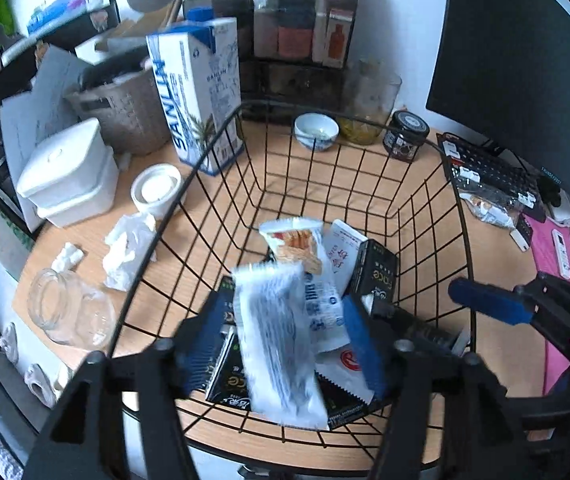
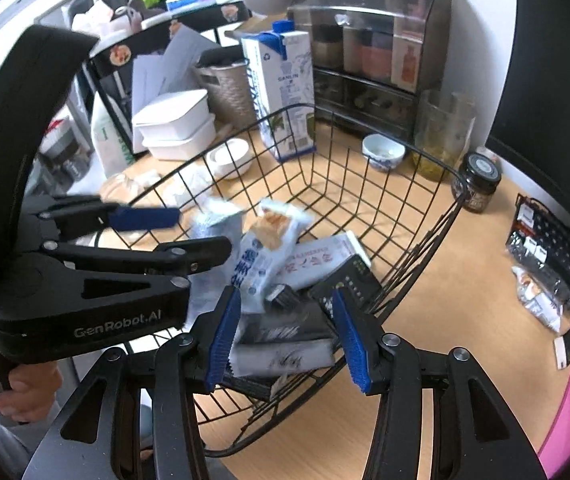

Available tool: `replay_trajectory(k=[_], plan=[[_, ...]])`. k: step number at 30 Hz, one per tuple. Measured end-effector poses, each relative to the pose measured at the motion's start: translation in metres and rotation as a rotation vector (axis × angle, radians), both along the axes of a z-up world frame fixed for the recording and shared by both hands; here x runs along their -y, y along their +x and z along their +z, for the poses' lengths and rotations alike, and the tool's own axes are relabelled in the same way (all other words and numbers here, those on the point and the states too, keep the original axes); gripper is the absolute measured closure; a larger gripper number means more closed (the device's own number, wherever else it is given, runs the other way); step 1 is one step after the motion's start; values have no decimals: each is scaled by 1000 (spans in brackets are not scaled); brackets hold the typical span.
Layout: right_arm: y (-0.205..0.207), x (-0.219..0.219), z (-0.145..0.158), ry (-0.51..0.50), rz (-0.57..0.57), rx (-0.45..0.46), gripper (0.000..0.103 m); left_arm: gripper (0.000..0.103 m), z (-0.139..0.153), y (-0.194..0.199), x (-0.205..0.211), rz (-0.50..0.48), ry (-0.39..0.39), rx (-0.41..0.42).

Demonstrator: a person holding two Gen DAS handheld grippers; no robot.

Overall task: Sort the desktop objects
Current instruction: 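Carry both items into the wire basket and open both grippers, then return to the desk and grasp a Face tissue pack with the right gripper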

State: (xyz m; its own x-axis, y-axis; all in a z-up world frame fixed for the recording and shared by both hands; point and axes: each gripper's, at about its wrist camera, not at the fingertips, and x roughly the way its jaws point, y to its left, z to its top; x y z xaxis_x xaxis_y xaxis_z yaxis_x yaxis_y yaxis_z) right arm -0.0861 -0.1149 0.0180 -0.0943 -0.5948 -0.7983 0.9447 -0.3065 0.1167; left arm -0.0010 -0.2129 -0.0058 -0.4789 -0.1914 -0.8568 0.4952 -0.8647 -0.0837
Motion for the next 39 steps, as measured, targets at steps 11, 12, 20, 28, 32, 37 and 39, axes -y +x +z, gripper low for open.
replay_trajectory(k=[11,12,20,28,32,37,39], plan=[[-18,-50,18,-60,-52,-2,54,35,25,-7,-41,-50,-45,-39],[-21,-58,20,-67,-65,-8,54,35,29,-10,-50,-65,-59,-42],[-77,-140,15,-59,-255,-19,52,33,42,-51,-129,-213,-91,-59],[-151,-216,-16,-3,-447,38,52,29,15,-128,-207,-370,-105,-20],[-193,-236,-39,51,-528,51,52,29,-11,-177,-213,-387,-56,3],[-254,-237,-60,44,-643,102,52,29,-32,-227,-206,-369,-62,-7],[-277,-231,-65,30,-690,126,52,29,-41,-247,-201,-373,-74,-10]])
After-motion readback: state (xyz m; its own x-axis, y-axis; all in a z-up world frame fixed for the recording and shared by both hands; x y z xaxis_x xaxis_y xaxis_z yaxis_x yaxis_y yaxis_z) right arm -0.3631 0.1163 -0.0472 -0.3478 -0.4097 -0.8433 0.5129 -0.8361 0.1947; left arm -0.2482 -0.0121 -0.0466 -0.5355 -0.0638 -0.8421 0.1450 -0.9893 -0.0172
